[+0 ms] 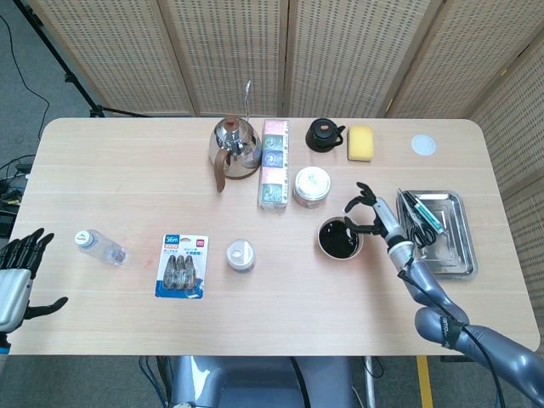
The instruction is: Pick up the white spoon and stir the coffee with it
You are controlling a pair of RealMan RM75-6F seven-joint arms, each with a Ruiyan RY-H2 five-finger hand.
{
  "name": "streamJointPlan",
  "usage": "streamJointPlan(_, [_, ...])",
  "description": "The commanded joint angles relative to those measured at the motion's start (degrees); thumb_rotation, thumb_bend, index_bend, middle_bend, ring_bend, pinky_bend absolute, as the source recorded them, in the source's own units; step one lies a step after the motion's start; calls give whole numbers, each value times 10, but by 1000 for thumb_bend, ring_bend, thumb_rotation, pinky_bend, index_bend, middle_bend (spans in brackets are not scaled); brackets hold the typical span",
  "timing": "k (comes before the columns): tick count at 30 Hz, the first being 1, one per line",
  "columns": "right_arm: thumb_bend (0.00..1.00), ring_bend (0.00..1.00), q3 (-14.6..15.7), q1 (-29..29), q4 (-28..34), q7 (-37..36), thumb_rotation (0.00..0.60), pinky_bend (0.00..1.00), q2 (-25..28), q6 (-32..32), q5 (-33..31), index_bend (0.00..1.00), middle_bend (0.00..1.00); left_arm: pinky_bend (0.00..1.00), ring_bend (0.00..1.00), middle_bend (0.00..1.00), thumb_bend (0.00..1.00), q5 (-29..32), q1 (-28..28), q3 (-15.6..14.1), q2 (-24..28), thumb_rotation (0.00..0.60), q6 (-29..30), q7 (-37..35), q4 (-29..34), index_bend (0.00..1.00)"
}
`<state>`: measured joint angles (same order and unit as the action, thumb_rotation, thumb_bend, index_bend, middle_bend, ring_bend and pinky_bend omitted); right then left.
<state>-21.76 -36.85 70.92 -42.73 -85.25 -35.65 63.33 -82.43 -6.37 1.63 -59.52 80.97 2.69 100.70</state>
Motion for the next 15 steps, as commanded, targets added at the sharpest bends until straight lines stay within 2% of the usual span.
streamJointPlan(1, [646,0,4,14,20,-6,600,0,16,-6,5,610,0,0,0,0,0,-3,0,0,-1,600,1,2,2,0])
streamJointPlan(8, [646,0,19,33,58,-17,600,0,43,-9,27,611,0,0,0,0,0,-10,-2,-3,-4,600,-1,12,8,0])
streamJointPlan(15, [642,0,27,37,64,-19,600,0,43,-14,36,611,0,0,0,0,0,-14,-1,-4,-4,600,2,14,10,0])
